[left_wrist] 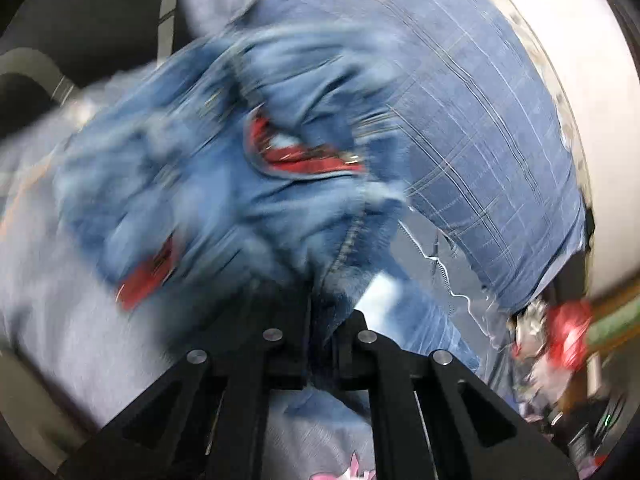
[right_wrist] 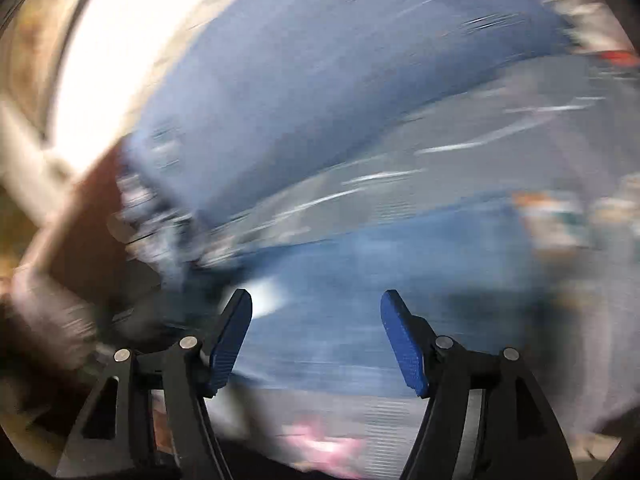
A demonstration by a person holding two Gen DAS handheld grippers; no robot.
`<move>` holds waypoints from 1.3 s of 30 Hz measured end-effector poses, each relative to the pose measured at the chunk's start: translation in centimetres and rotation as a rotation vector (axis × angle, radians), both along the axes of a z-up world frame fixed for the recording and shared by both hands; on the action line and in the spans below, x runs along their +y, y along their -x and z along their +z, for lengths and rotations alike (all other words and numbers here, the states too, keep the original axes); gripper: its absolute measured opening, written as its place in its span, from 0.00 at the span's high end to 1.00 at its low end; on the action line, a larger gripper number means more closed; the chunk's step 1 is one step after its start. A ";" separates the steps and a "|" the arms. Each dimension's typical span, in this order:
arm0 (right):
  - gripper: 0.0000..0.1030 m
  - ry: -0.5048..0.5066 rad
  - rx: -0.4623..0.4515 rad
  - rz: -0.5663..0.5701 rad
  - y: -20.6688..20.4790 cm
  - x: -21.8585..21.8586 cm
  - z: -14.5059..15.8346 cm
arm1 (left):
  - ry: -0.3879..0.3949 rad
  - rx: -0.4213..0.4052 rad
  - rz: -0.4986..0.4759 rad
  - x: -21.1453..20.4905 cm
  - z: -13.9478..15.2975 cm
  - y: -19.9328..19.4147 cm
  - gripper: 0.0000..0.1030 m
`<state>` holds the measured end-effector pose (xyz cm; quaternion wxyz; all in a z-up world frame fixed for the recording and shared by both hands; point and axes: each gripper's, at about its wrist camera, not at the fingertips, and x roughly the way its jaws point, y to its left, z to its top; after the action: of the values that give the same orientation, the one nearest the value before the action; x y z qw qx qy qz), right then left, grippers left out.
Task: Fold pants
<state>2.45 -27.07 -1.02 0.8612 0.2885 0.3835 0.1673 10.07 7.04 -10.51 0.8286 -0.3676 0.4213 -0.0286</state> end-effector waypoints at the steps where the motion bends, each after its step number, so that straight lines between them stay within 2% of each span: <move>1: 0.34 -0.036 0.014 0.098 -2.3 2.5 0.3 | 0.028 0.021 0.010 0.5 -1.1 0.3 0.93; 3: 0.34 -0.034 0.038 0.220 -5.9 7.0 0.6 | 0.086 0.083 -0.004 1.2 -3.1 0.1 0.93; 5: 0.34 -0.013 0.070 0.321 -9.8 12.6 -0.1 | 0.102 0.078 -0.013 1.5 -3.3 0.4 0.92; 7: 0.34 -0.031 0.106 0.374 -12.9 16.2 -1.2 | 0.121 0.060 -0.041 1.9 -2.9 0.6 0.92; 9: 0.36 -0.076 0.163 0.436 -15.3 20.4 -2.7 | 0.128 0.065 -0.094 2.7 -2.7 1.1 0.81; 11: 0.40 -0.098 0.209 0.520 -16.6 23.9 -4.3 | 0.137 0.046 -0.125 4.3 -2.2 2.8 0.41; 13: 0.41 -0.060 0.245 0.578 -16.6 26.9 -5.9 | 0.125 -0.006 -0.093 6.0 -1.6 4.7 0.31; 16: 0.49 0.005 0.277 0.583 -16.4 29.0 -7.9 | 0.121 -0.063 -0.032 8.9 -0.6 6.5 0.30; 19: 0.49 -0.067 0.215 0.496 -13.9 25.3 -6.1 | 0.116 -0.061 0.026 11.5 -0.2 6.1 0.28; 20: 0.41 -0.061 0.180 0.453 -12.6 23.3 -5.1 | 0.129 -0.044 0.028 12.5 -0.1 5.4 0.28; 22: 0.31 -0.042 0.107 0.317 -8.6 17.5 -3.4 | 0.146 -0.043 0.015 12.8 0.4 4.3 0.29; 25: 0.31 -0.078 0.102 0.129 -3.8 9.8 -3.3 | 0.108 0.012 0.009 11.8 0.7 1.2 0.30; 27: 0.31 -0.102 0.126 -0.012 -0.6 4.8 -4.3 | 0.090 0.046 -0.002 11.4 0.4 0.2 0.43; 28: 0.31 -0.116 0.141 -0.049 0.7 3.4 -5.0 | 0.077 0.058 -0.003 11.4 0.2 0.1 0.61; 29: 0.31 -0.123 0.165 -0.088 2.0 2.2 -5.9 | 0.075 0.066 0.010 11.6 0.0 0.4 0.74; 30: 0.31 -0.125 0.193 -0.134 3.7 1.0 -6.9 | 0.087 0.062 0.020 11.7 -0.2 0.8 0.74; 31: 0.31 -0.120 0.208 -0.165 4.8 0.4 -7.7 | 0.095 0.059 0.032 11.8 -0.2 1.1 0.79; 33: 0.31 -0.066 0.221 -0.254 6.5 -0.4 -9.1 | 0.131 0.044 0.059 12.5 0.0 2.0 0.80; 35: 0.31 -0.029 0.233 -0.378 7.8 -2.7 -9.3 | 0.145 0.041 0.075 12.5 0.1 1.7 0.80; 37: 0.31 -0.070 0.210 -0.443 8.2 -5.4 -8.9 | 0.137 0.053 0.085 12.4 -0.3 1.8 0.80; 39: 0.31 0.021 0.212 -0.472 7.2 -6.5 -8.3 | 0.137 0.055 0.100 12.2 -0.3 1.8 0.80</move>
<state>-4.80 -33.56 -9.36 0.8344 0.3768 0.3955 -0.0735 8.24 19.20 -10.82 0.7900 -0.4447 0.4220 -0.0057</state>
